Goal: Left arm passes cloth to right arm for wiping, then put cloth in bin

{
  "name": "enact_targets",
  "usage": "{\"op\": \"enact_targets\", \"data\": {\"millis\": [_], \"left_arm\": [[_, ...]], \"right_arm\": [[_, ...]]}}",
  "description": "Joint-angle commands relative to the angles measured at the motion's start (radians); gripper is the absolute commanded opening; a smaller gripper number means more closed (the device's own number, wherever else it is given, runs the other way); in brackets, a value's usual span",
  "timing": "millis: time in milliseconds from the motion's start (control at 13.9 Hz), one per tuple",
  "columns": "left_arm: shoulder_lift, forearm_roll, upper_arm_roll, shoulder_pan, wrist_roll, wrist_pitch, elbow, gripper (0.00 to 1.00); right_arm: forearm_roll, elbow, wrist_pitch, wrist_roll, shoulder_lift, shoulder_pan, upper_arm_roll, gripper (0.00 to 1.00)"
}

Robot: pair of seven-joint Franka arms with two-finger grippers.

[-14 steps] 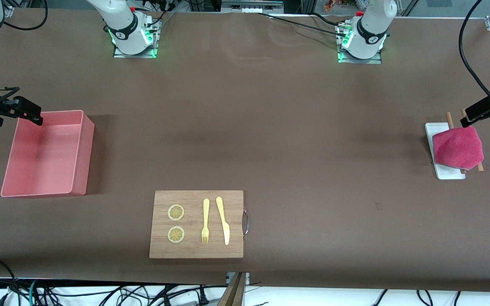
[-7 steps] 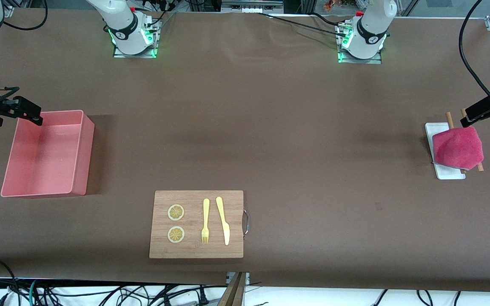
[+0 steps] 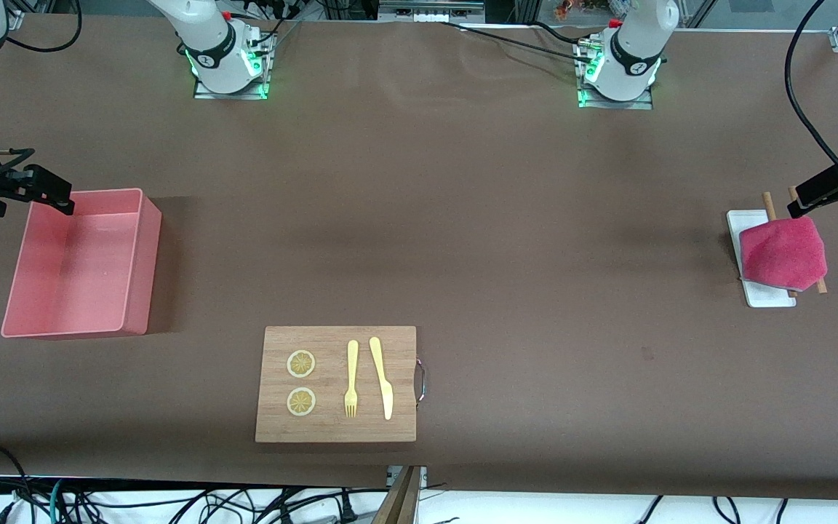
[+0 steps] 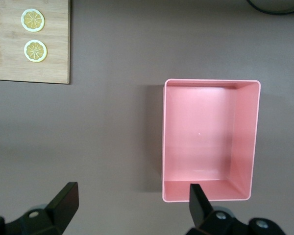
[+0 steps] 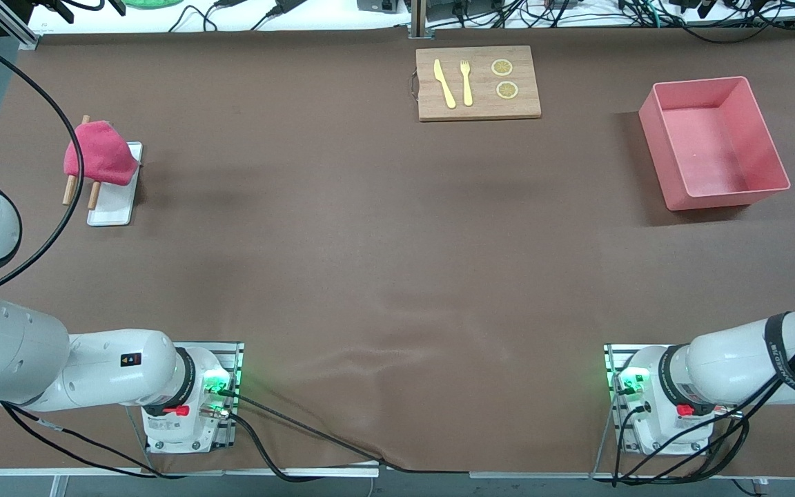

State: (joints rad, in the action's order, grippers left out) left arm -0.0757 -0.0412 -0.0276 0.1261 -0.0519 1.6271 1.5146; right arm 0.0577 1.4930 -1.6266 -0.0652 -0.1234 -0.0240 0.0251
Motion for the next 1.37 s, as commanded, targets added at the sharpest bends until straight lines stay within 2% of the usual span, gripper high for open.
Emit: {"op": "enact_targets", "data": {"millis": [0, 505, 865, 1082, 1298], "left_arm": [[-0.012, 0.0, -0.001, 0.001, 0.009, -0.009, -0.027, 1.0], [-0.013, 0.001, -0.001, 0.001, 0.006, -0.006, -0.027, 1.0], [-0.059, 0.014, 0.0, 0.017, 0.009, -0.001, -0.06, 1.0], [-0.068, 0.014, 0.002, 0.055, 0.01, -0.01, -0.021, 1.0], [-0.189, 0.015, 0.003, 0.16, 0.136, -0.079, -0.025, 1.0]], "right_arm": [[-0.007, -0.004, -0.001, 0.002, 0.004, 0.015, -0.01, 1.0], [-0.007, -0.005, -0.001, 0.004, 0.002, 0.015, -0.01, 1.0], [-0.006, -0.005, -0.001, 0.004, 0.004, 0.015, -0.011, 1.0], [-0.006, -0.005, -0.001, 0.002, 0.002, 0.015, -0.01, 1.0], [-0.006, -0.005, -0.001, 0.001, 0.002, 0.015, -0.01, 1.0]]}}
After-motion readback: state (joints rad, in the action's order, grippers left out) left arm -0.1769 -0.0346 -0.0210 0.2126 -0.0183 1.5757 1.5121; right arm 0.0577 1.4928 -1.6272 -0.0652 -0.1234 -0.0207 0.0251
